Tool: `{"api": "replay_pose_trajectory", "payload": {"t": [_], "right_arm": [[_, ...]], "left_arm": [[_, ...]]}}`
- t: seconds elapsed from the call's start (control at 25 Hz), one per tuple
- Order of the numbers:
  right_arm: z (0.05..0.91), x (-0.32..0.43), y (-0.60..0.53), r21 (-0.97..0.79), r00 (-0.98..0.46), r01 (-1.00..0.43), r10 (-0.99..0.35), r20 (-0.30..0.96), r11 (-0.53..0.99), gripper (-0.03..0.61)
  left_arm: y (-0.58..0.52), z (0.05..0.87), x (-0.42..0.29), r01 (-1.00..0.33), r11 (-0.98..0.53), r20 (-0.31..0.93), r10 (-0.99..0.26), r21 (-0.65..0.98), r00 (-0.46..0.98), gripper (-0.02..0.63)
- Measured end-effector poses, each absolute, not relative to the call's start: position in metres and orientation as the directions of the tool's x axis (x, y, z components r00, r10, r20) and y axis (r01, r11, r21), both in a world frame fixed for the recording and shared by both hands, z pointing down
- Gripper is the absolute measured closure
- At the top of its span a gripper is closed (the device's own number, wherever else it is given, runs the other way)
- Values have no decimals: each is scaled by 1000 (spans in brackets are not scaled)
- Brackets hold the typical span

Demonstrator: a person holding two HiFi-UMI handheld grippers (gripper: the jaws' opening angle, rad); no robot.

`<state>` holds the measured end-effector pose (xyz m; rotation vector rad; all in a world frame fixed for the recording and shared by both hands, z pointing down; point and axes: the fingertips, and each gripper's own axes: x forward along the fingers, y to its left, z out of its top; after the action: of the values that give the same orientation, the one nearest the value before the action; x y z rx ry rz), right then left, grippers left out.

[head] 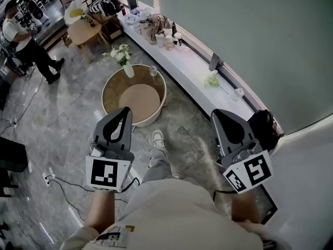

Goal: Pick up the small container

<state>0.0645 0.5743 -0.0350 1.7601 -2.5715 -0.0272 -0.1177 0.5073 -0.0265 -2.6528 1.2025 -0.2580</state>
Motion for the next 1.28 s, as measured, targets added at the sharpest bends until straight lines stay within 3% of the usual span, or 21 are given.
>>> {"api": "replay_pose_trajectory", "payload": {"t": [1.28], "right_arm": [[-14, 34, 250, -68, -466, -885, -877, 120, 461, 571]], "left_arm": [[198, 3, -139, -750, -625, 148, -781, -219, 607, 606]]}}
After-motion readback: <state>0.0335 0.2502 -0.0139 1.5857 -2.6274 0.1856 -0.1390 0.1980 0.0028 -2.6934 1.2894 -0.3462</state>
